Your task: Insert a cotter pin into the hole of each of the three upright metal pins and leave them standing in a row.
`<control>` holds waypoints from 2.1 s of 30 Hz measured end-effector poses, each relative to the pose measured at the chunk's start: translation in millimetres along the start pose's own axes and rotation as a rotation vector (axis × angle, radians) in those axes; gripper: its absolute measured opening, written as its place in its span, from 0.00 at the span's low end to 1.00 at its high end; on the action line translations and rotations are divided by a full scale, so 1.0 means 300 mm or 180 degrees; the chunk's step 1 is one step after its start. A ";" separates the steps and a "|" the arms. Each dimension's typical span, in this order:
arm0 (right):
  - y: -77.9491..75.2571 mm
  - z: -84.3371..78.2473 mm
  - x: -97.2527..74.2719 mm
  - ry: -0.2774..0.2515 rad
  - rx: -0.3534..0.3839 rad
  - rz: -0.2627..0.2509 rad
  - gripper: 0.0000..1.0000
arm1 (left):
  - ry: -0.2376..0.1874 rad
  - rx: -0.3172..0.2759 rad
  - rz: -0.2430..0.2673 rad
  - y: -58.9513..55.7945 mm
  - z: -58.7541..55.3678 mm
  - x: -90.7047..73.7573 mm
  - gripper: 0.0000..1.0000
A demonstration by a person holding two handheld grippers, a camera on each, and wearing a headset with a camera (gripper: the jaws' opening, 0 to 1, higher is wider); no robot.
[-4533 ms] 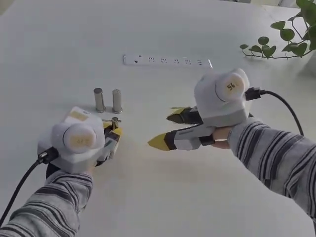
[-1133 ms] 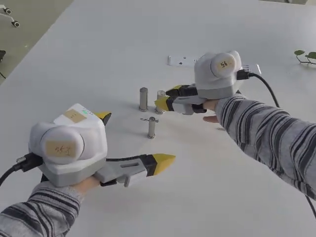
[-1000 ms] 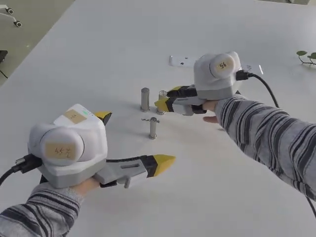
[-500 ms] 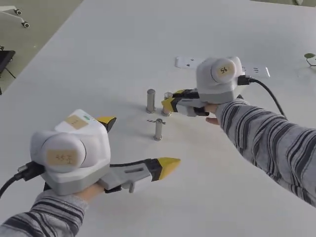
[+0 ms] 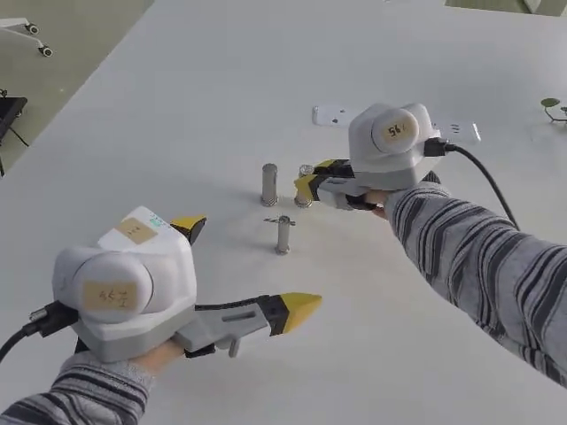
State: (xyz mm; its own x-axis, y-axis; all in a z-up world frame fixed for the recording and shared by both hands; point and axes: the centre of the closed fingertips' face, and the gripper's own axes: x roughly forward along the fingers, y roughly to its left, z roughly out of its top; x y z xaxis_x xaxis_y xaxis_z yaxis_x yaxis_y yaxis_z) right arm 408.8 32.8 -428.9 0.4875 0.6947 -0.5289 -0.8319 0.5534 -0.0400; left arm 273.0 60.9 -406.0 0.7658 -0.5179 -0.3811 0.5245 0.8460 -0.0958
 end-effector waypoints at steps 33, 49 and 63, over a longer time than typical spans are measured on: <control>0.048 -0.166 -0.272 0.0167 0.0518 -0.0790 0.08 | 0.0001 0.0052 -0.0038 -0.088 0.014 -0.086 0.95; 0.148 -0.247 -0.314 0.0212 0.0673 -0.0723 0.08 | 0.0026 0.0090 -0.0062 -0.119 0.009 -0.119 0.93; 0.178 -0.265 -0.321 0.0214 0.0615 -0.0615 0.08 | 0.0016 0.0099 -0.0042 -0.117 0.014 -0.126 0.92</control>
State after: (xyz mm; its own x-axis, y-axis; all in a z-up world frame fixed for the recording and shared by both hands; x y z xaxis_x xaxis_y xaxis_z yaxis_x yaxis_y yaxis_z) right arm 296.3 -41.2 -447.4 0.6082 0.5393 -0.5824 -0.6561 0.7545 0.0135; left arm 227.1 50.4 -384.4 0.7569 -0.5284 -0.3846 0.5460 0.8347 -0.0724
